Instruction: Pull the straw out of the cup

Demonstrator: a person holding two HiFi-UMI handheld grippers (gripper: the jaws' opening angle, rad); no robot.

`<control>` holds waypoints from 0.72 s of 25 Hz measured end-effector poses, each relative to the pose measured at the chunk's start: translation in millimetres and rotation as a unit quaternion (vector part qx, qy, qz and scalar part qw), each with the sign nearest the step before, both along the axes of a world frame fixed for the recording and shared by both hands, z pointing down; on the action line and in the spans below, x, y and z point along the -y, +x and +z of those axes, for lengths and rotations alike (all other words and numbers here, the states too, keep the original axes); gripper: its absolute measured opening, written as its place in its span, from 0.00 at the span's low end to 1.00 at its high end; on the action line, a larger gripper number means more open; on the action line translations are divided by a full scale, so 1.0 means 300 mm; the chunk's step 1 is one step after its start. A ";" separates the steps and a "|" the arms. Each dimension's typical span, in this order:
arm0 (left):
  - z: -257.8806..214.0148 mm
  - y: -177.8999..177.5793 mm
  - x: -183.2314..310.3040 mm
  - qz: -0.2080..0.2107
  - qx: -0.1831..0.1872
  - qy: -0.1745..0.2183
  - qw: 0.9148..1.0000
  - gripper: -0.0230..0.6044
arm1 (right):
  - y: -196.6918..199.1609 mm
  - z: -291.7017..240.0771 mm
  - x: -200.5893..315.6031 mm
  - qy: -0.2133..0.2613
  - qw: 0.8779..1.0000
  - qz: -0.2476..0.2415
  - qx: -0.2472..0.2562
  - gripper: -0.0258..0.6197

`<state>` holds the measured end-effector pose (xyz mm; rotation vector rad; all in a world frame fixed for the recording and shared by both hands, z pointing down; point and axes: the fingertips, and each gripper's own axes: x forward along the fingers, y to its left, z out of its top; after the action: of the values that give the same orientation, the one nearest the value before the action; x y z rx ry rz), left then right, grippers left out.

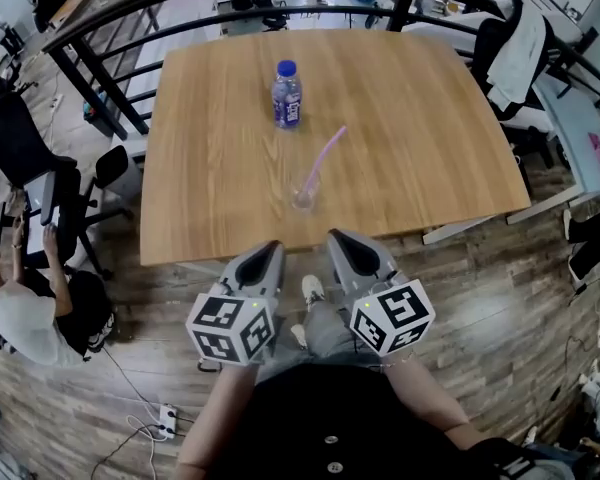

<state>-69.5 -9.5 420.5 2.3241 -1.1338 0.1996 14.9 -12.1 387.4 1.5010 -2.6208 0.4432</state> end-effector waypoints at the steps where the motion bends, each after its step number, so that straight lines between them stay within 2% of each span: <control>1: 0.007 -0.001 0.013 -0.002 -0.001 -0.002 1.000 0.07 | 0.006 0.007 0.018 -0.002 1.000 0.001 0.001 0.04; 16: 0.054 0.040 0.273 -0.049 -0.005 -0.023 0.999 0.07 | 0.086 0.064 0.346 -0.022 0.999 -0.038 0.000 0.04; 18: 0.069 0.037 0.293 -0.055 -0.006 -0.029 0.998 0.07 | 0.088 0.078 0.379 -0.029 0.999 -0.043 0.001 0.19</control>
<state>-58.5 -97.4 441.2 2.2014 -1.2309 0.1761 41.2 -125.8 410.8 1.3663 -2.6371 0.5082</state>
